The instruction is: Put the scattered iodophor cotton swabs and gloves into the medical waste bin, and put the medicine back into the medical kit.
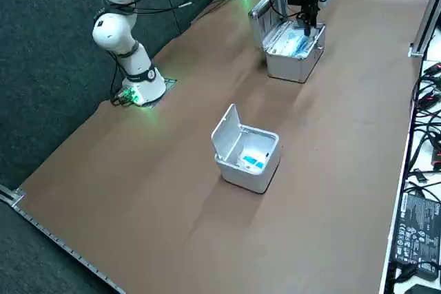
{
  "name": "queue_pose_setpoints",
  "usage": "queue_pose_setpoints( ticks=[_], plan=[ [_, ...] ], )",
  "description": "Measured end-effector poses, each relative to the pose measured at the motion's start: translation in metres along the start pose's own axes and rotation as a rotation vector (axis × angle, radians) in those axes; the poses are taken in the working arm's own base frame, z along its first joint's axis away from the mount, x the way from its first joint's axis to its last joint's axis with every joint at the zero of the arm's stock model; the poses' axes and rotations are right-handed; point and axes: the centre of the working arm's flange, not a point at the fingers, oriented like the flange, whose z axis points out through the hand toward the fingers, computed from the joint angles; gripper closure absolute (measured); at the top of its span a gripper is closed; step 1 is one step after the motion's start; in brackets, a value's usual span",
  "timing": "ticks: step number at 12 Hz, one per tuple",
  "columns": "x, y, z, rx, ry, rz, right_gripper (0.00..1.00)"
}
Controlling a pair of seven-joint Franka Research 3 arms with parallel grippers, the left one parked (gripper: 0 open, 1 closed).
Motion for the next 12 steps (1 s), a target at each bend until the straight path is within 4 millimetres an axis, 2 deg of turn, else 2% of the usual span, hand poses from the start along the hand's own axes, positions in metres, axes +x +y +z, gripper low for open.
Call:
queue_pose_setpoints(
  ticks=[4,11,12],
  plan=[
    [0.004,0.006,0.006,-0.029,0.012,-0.009,0.63],
    [0.01,0.015,0.036,-0.04,0.007,0.005,0.63],
    [0.011,0.016,0.037,-0.04,0.008,0.007,0.6]
  ],
)
